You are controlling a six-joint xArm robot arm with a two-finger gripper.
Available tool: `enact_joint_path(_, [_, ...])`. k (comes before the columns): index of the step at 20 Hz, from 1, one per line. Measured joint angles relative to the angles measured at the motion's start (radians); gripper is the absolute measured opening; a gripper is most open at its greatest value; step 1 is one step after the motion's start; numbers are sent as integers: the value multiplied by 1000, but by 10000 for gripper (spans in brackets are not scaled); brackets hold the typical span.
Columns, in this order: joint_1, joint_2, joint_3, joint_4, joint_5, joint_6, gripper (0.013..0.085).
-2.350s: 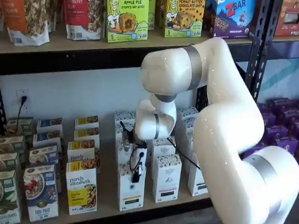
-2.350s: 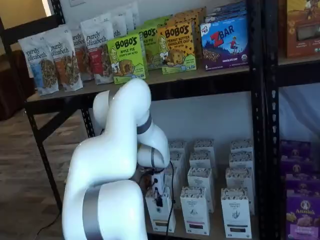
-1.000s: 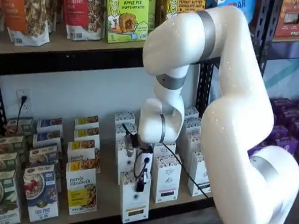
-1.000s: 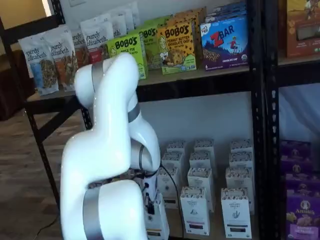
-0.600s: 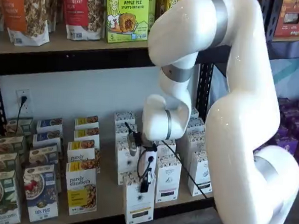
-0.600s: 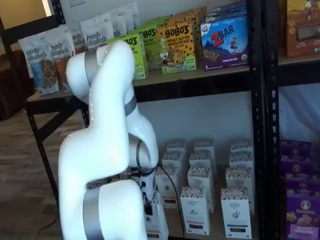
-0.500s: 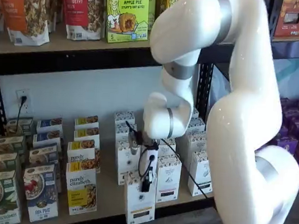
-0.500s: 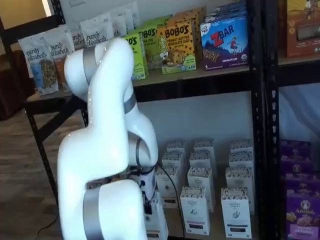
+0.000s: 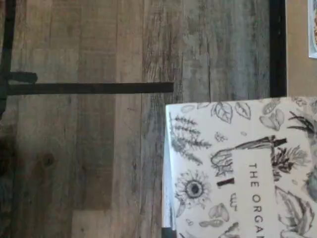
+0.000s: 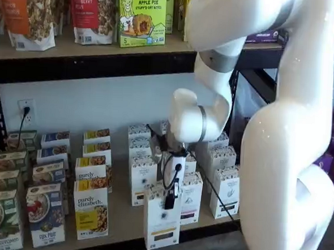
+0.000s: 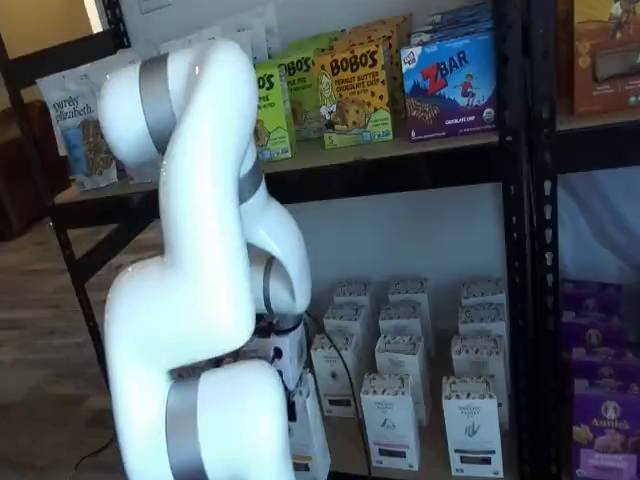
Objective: Pick up the white box with a yellow strip in the middle, on the bottom shelf, the fourth box from the left
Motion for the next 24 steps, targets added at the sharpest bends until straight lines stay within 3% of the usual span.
enact_joint_path(8, [-9,-172,84,-119,70,110,490])
enact_joint_path(18, [-34,-355,111,-112,249,96,490])
enact_joint_path(24, [-46,-424,126,-122,295,98,490])
